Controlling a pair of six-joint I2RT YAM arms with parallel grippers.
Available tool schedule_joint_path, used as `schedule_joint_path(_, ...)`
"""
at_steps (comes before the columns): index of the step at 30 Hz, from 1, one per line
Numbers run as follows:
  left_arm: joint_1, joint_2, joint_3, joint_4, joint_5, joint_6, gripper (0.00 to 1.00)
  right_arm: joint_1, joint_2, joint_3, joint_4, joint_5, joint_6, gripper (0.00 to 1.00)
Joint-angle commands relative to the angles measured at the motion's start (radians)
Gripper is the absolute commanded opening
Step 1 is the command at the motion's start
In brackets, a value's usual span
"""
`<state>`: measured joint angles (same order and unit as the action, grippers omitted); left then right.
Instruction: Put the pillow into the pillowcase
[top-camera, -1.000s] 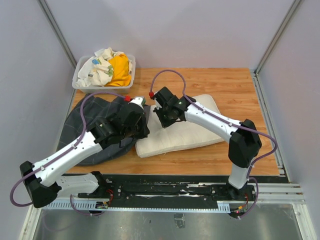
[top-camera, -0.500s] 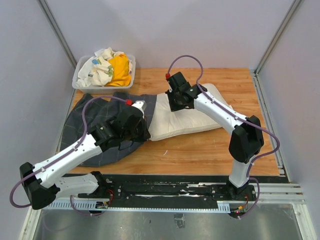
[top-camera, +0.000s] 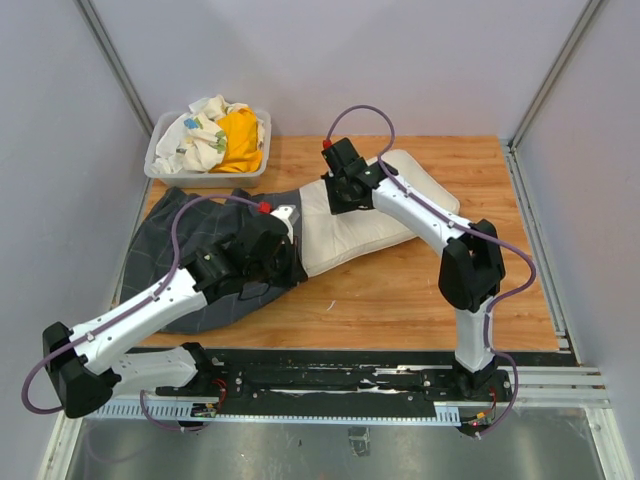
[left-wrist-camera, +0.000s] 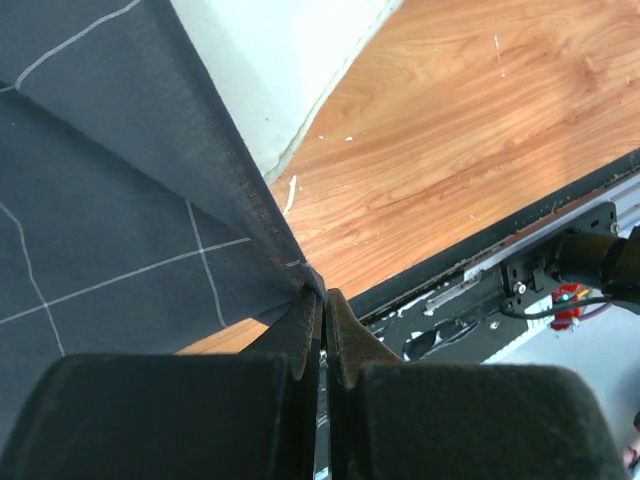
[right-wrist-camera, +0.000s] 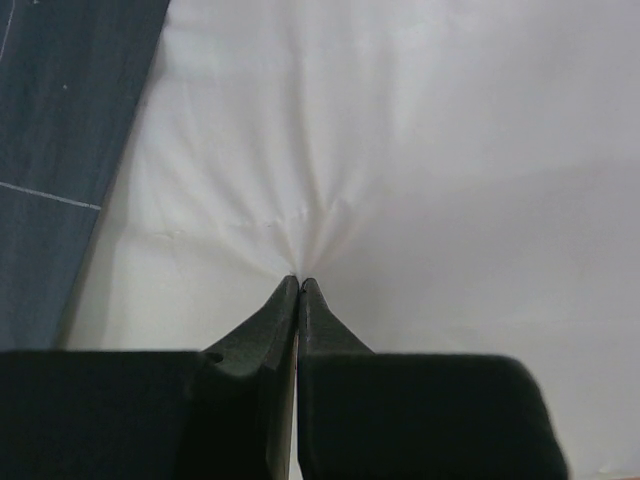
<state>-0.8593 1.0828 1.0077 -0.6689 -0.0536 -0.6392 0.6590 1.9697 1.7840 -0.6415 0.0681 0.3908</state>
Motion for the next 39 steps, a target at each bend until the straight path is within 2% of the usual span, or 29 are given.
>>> schedule_joint_path(1,-0.001,0.011,0.069,0.018,0.100,0.003,0.00,0.008,0.028,0.077,0.077,0.051,0.022,0.01)
schedule_joint_path(9,0.001,0.065,0.204,-0.036,0.061,0.038,0.00,0.044,0.034,0.020,0.092,0.035,0.041,0.01)
schedule_joint_path(21,0.006,0.085,0.006,0.076,0.079,0.003,0.00,0.064,0.018,0.008,0.077,0.014,0.085,0.01)
schedule_joint_path(28,0.007,0.091,-0.038,0.092,0.075,0.012,0.00,0.039,-0.071,-0.010,0.104,0.000,0.146,0.01)
schedule_joint_path(39,0.007,0.087,-0.105,0.094,0.091,0.027,0.00,0.006,-0.010,0.163,0.077,-0.051,0.191,0.01)
